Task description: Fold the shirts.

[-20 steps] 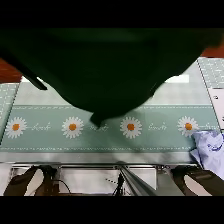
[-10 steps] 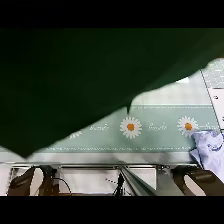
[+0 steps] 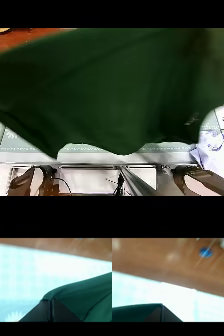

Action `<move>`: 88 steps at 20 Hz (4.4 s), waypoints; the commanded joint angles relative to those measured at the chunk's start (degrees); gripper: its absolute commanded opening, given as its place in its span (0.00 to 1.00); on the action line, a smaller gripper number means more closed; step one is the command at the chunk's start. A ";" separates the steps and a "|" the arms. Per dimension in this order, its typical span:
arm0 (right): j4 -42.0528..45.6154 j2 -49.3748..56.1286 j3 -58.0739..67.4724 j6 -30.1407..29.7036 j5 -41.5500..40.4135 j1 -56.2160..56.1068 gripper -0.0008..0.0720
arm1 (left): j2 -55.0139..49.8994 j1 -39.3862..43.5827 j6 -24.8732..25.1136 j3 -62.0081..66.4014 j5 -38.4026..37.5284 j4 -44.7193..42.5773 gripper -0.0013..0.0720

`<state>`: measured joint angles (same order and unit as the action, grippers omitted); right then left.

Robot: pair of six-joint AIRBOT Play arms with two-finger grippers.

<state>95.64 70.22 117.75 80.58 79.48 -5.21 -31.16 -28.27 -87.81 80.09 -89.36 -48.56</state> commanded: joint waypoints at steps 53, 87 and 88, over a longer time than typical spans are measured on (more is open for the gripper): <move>-36.59 17.86 -28.92 -11.72 1.53 24.09 0.61 | -32.92 -4.17 19.69 -54.95 20.83 -12.92 0.07; -45.53 3.37 -67.23 -5.90 -13.09 0.04 0.04 | -31.21 -4.22 26.71 -41.31 15.15 -5.99 0.06; -45.44 1.01 -64.37 -5.90 -12.90 0.17 0.04 | -30.03 -4.22 26.73 -38.18 15.21 -1.18 0.06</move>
<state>49.93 75.07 48.18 75.57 64.38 -5.23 -62.76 -32.49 -61.21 35.83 -73.63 -57.21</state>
